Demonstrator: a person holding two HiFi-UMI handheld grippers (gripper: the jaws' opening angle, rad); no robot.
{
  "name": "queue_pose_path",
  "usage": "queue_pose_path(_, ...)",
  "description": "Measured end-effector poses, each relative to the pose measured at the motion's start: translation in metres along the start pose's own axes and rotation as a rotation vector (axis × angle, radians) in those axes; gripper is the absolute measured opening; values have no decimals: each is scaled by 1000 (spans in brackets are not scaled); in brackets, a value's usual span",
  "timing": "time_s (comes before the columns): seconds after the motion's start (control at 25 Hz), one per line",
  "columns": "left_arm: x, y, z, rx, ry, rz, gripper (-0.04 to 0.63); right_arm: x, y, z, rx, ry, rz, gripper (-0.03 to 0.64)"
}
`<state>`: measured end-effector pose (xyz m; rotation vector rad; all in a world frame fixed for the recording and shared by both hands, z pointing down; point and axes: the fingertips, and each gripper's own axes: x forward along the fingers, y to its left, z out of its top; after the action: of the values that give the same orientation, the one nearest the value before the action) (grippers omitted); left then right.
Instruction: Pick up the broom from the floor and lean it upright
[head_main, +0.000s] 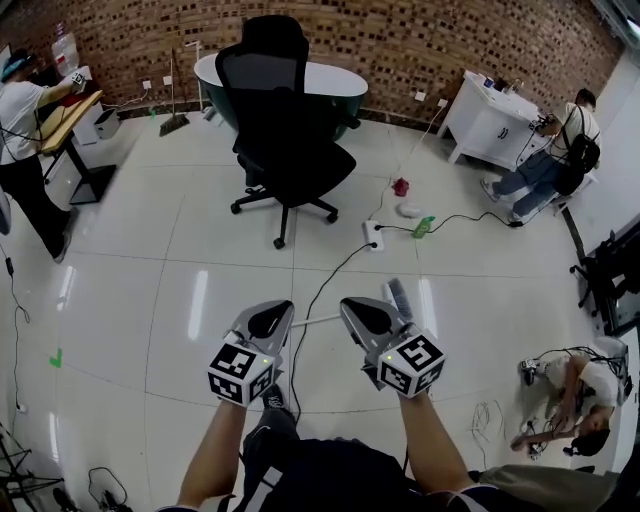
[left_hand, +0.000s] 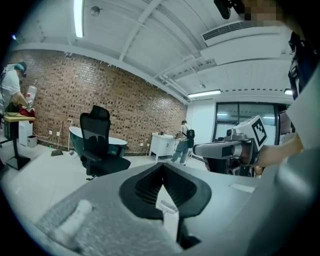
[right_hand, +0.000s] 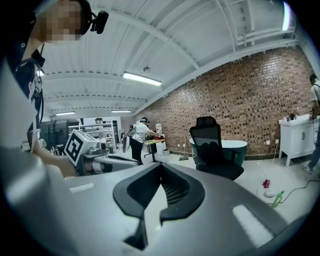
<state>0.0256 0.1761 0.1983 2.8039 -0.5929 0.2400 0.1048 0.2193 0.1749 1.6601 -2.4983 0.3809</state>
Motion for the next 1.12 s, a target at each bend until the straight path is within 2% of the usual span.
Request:
queue_pose_path(0.24,36,49,-6,-50,26,-26,2,52,-36,-1,37,39,-21,2)
queue_pose_path(0.44,69,67,-16,-88,39,9,0,82,-74,-12,56,73,37,3)
queue_pose_path(0.6,99,76,-28,-83,25,104,2,100,-107,-32,12,115,148,2)
queue_pose_path(0.72,115,84,-55,-96,48,187,0,115,-123,-61,-39,166,260,14)
queue_pose_path(0.96,119,128,-132,-164,119,349,1,164,-126,-143,-78,303,457,29)
queue_pose_path(1.04,109,147,-166,-182,141,402,0,183,-116,-180,-65,352,522,80)
queue_pose_path(1.12,95,167,-207,-202,170,452,0,202,-106,-224,-88,408,567,89)
